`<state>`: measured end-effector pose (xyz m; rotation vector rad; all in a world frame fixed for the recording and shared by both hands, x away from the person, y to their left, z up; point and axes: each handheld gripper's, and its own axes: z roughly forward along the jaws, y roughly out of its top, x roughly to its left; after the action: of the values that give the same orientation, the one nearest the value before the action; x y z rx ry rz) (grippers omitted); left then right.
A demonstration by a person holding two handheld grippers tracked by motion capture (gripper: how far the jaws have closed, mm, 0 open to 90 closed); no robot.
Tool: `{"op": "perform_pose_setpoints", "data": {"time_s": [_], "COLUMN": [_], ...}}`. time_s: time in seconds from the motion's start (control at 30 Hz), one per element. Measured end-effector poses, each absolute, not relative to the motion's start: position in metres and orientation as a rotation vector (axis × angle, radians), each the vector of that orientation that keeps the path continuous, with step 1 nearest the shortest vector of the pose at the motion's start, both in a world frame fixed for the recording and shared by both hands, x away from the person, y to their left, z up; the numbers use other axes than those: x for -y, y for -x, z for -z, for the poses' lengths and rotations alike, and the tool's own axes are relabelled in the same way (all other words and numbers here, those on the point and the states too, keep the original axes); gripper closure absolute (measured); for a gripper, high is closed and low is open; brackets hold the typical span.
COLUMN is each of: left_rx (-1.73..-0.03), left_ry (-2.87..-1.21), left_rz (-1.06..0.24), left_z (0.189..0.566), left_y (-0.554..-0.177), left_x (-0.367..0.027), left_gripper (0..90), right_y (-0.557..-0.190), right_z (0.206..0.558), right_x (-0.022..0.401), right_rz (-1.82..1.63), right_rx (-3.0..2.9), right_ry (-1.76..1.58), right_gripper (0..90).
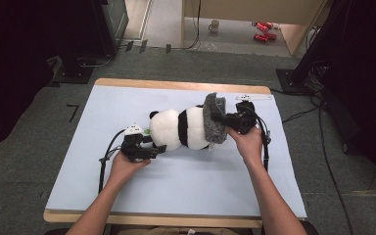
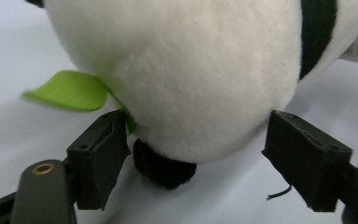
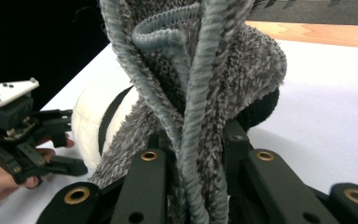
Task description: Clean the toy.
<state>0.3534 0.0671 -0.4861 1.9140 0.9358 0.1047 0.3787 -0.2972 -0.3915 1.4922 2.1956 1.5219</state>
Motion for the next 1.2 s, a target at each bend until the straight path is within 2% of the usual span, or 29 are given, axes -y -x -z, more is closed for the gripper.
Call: {"op": "perform_pose_setpoints", "data": {"time_s": [0.07,0.13,0.2,0.27,0.3,0.4,0.53,0.77,1.2], "left_rx": [-0.939,-0.954,-0.966,-0.972,-0.969,-0.963,-0.976,-0.982,-1.037], "left_ry": [-1.916,-1.900,-1.880,-1.853,-1.850,-1.870,-1.866,-1.881,-1.861], "left_rz": [-0.114,-0.114,-0.118,-0.129,-0.135,-0.152,-0.105,-0.057,-0.062], "left_z": [0.487,0.487,0.486,0.483,0.481,0.479,0.476,0.469,0.466], "left_y": [-0.355,-0.356,-0.357,-0.357,-0.357,-0.356,-0.357,-0.346,-0.343], "left_x": [-0.065,-0.064,-0.065,-0.065,-0.065,-0.064,-0.065,-0.068,-0.075], "left_gripper": [20.7,24.7,33.2,47.8,52.2,60.7,69.2,75.1,71.0], "right_y": [-0.379,-0.378,-0.376,-0.372,-0.369,-0.364,-0.360,-0.358,-0.379], "right_z": [0.390,0.386,0.380,0.372,0.369,0.362,0.361,0.367,0.386], "right_x": [0.298,0.298,0.298,0.296,0.294,0.285,0.268,0.239,0.160], "right_rz": [-1.527,-1.529,-1.542,-1.565,-1.580,-1.612,-1.623,-1.608,-1.576], "right_rx": [-2.201,-2.203,-2.202,-2.199,-2.199,-2.215,-2.265,-2.349,-2.466], "right_ry": [-1.499,-1.501,-1.491,-1.469,-1.462,-1.420,-1.381,-1.360,-1.343], "right_gripper": [76.9,77.1,77.2,77.2,77.2,77.1,77.2,77.2,77.1]}}
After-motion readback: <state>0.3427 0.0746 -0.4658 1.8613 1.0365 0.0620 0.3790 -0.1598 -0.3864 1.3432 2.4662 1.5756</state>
